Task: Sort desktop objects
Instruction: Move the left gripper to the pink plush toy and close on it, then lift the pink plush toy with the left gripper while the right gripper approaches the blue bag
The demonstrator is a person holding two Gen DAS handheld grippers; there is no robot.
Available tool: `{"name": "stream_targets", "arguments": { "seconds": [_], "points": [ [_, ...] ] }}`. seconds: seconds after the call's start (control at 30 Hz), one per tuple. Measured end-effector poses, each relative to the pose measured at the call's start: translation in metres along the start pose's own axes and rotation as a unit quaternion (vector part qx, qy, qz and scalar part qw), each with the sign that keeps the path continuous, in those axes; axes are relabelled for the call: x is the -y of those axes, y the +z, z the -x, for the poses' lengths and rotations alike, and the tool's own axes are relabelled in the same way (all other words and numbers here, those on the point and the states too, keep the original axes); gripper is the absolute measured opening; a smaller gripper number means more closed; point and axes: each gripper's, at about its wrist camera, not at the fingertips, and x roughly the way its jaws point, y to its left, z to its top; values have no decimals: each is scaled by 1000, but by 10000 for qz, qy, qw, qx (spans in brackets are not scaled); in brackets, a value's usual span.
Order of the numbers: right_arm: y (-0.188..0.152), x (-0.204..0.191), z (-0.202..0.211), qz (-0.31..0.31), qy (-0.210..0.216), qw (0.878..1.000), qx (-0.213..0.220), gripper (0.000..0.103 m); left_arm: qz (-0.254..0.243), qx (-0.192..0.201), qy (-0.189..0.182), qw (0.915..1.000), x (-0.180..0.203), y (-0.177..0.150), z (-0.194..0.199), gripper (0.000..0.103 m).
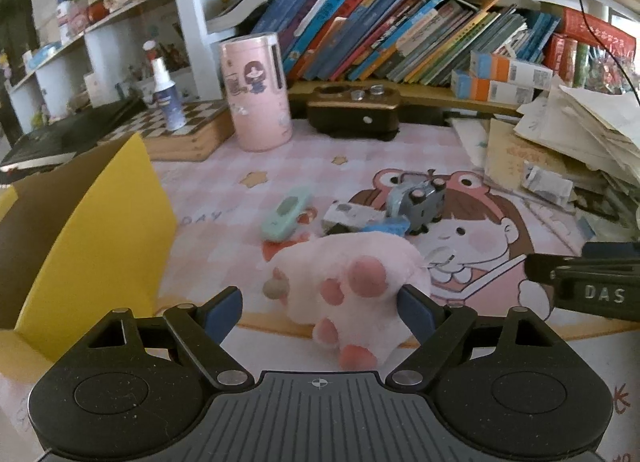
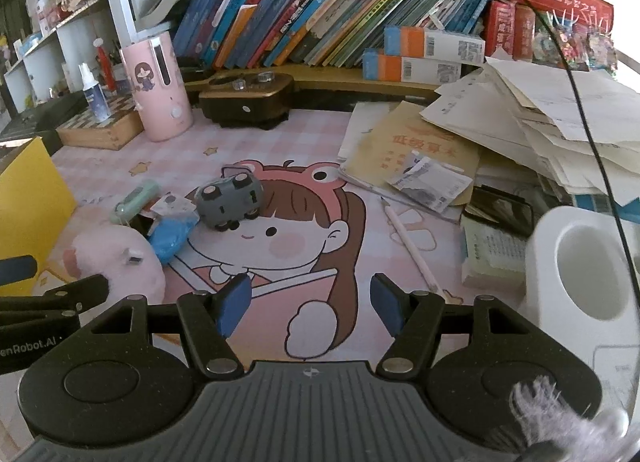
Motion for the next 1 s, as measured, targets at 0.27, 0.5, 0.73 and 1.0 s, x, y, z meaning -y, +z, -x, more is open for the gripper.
{"name": "stream_targets", "arguments": {
  "seconds": [0.27,0.5,0.73,1.0],
  "points": [
    [2,7,-12,-108,-28,9999,-112,64,-103,7,-136,9999,8,2,-9,88],
    [0,10,-13,-191,-71,9997,-165,64,-68,-29,-235,9997,8,3,-13,88],
    [3,11,-11,-175,-96,9997,-110,64,82,-72,-386,9992,4,2,-13,73],
    [2,3,-5,-116,8,9999,-41,64,70,25,-539,9985,0,-1,4,16]
  ]
}}
